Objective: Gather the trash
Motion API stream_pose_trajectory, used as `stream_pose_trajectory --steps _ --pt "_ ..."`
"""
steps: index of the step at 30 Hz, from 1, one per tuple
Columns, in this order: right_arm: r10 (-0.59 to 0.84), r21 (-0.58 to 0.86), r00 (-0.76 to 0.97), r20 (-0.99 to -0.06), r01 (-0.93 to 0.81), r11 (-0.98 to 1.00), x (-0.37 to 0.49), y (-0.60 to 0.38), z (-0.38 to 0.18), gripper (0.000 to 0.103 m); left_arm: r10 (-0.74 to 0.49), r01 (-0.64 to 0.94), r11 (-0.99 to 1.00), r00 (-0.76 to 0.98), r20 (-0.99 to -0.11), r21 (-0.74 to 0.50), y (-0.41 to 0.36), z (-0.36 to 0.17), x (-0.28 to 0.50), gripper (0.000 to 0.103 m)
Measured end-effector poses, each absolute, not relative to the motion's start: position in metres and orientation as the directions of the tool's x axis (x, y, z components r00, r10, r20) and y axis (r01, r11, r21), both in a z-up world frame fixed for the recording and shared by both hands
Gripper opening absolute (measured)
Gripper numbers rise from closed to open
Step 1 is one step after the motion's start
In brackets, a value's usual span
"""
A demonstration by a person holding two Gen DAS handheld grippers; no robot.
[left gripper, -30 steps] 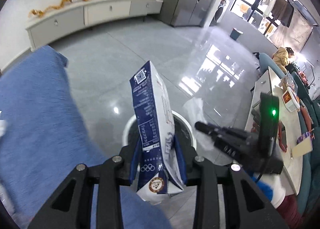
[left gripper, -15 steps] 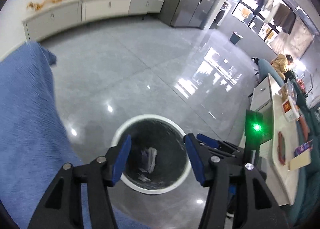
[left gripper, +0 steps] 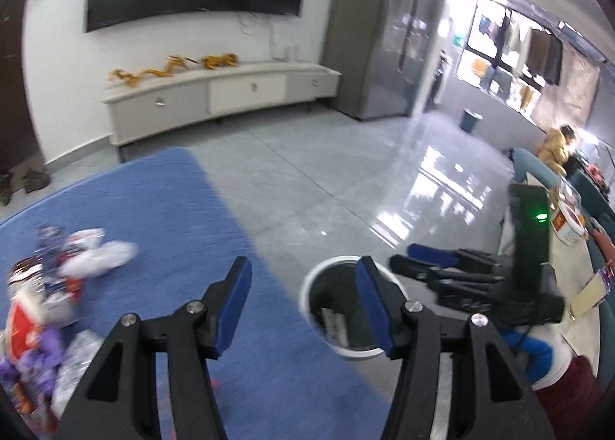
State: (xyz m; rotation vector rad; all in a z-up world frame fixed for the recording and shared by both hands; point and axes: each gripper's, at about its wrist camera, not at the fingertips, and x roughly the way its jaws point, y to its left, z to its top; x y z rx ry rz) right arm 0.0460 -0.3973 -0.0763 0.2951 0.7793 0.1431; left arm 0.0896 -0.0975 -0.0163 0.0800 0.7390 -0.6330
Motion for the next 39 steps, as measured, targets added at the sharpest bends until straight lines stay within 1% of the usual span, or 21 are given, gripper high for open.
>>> stream_pose_trajectory --steps 6,9,12,13,20,23,27,28,29,30,31,32,33,34,36,39 --pt "0.332 0.261 0.685 -0.648 -0.210 0.942 0.032 -0.322 -0.042 0.048 -0.415 0.432 0.891 0.655 -0.631 -0.139 0.008 -0.008 0.076 0.055" --pt "0.379 0.246 0.655 -0.653 -0.290 0.925 0.029 -0.289 -0.035 0.052 -0.347 0.353 0.928 0.702 -0.622 -0.120 0.058 -0.010 0.070 0.056" --pt "0.413 0.230 0.618 -0.668 -0.356 0.906 0.029 -0.258 -0.036 0.059 -0.306 0.292 0.948 0.712 -0.632 -0.131 0.091 -0.020 0.067 0.060" --pt "0.423 0.227 0.603 -0.676 -0.375 0.899 0.029 -0.248 -0.038 0.059 -0.291 0.271 0.953 0.716 -0.634 -0.132 0.102 -0.024 0.065 0.060" --pt "0.452 0.218 0.509 -0.732 -0.453 0.864 0.034 -0.195 -0.063 0.062 -0.249 0.182 0.968 0.661 -0.707 -0.171 0.136 -0.071 0.068 0.060" --pt "0.451 0.212 0.473 -0.757 -0.476 0.854 0.041 -0.177 -0.075 0.062 -0.252 0.170 0.968 0.626 -0.738 -0.186 0.130 -0.087 0.075 0.060" --pt "0.452 0.208 0.449 -0.771 -0.493 0.845 0.050 -0.166 -0.084 0.061 -0.261 0.166 0.965 0.599 -0.757 -0.201 0.125 -0.097 0.085 0.060" --pt "0.456 0.214 0.443 -0.772 -0.495 0.842 0.053 -0.164 -0.085 0.059 -0.263 0.164 0.965 0.591 -0.762 -0.206 0.124 -0.100 0.089 0.059" --pt "0.460 0.219 0.438 -0.772 -0.496 0.840 0.056 -0.165 -0.086 0.056 -0.266 0.161 0.964 0.581 -0.769 -0.212 0.122 -0.103 0.092 0.055" --pt "0.465 0.227 0.430 -0.774 -0.498 0.837 0.059 -0.164 -0.087 0.047 -0.270 0.161 0.963 0.572 -0.774 -0.216 0.121 -0.105 0.094 0.050" --pt "0.468 0.233 0.421 -0.777 -0.499 0.835 0.061 -0.164 -0.089 0.037 -0.275 0.159 0.961 0.563 -0.779 -0.225 0.118 -0.106 0.097 0.048" --pt "0.470 0.236 0.416 -0.779 -0.499 0.834 0.062 -0.165 -0.089 0.033 -0.287 0.159 0.958 0.550 -0.784 -0.239 0.117 -0.109 0.100 0.043" --pt "0.472 0.239 0.409 -0.781 -0.502 0.831 0.064 -0.165 -0.091 0.023 -0.297 0.160 0.955 0.542 -0.786 -0.251 0.115 -0.111 0.101 0.037" --pt "0.478 0.245 0.399 -0.782 -0.509 0.825 0.065 -0.164 -0.093 0.015 -0.310 0.161 0.951 0.533 -0.787 -0.265 0.114 -0.113 0.102 0.034" --pt "0.486 0.251 0.389 -0.783 -0.517 0.819 0.067 -0.163 -0.096 0.011 -0.322 0.161 0.947 0.522 -0.789 -0.279 0.111 -0.115 0.102 0.021" --pt "0.508 0.264 0.389 -0.769 -0.532 0.805 0.065 -0.164 -0.095 0.006 -0.338 0.172 0.941 0.520 -0.785 -0.291 0.108 -0.115 0.098 0.019"
